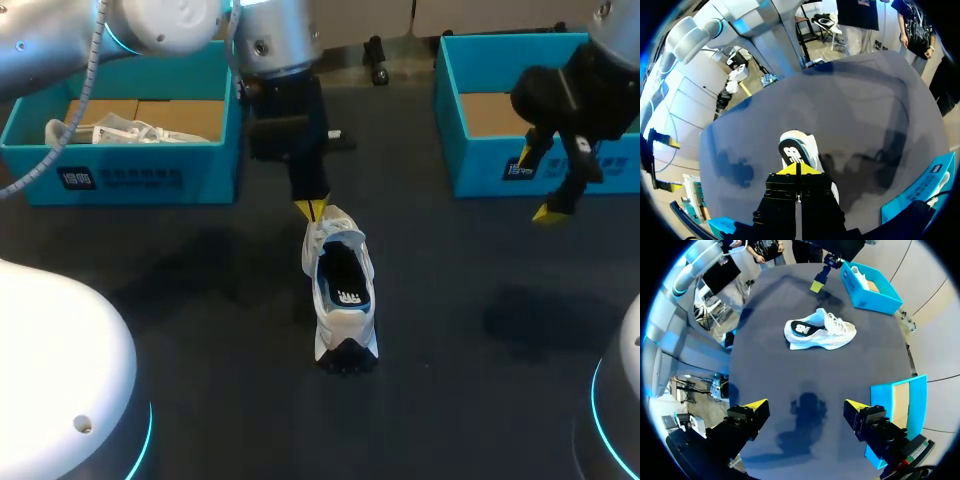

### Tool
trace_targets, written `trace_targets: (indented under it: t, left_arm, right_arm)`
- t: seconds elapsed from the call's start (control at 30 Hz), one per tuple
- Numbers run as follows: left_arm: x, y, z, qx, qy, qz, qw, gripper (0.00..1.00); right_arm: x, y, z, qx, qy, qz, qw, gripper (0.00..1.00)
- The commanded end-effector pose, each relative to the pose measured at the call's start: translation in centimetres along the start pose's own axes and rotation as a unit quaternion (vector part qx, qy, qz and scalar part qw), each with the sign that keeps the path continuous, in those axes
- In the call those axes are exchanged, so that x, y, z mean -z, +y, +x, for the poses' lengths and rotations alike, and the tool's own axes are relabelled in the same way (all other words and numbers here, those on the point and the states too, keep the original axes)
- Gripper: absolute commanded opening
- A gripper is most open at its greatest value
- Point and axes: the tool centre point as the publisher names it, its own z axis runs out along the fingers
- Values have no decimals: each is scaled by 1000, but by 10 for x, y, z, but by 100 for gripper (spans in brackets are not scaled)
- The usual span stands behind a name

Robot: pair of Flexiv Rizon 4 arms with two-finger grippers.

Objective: Take the shoe out of the shoebox, open the shoe tongue, remove and reinsert the insole, then place the shoe into the shoebox

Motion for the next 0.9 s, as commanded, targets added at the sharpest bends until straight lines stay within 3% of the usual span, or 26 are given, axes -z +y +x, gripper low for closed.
trace_targets:
  t: [0.03, 0.4, 0.57, 0.9]
  left_arm:
    - [-14, 2, 0, -7, 11, -1, 1000, 0]
    - [-41, 5, 9, -8, 42, -8, 999, 0]
    - [-52, 5, 8, -3, 35, -31, 999, 0]
    - [-75, 6, 2, 90, 49, -68, 992, 0]
  right_arm:
    - [-1, 0, 1, -1, -1, 0, 1000, 100]
    - [-1, 0, 1, -1, -1, 0, 1000, 100]
    - [-1, 0, 1, -1, -1, 0, 1000, 100]
    - [-1, 0, 1, -1, -1, 0, 1000, 100]
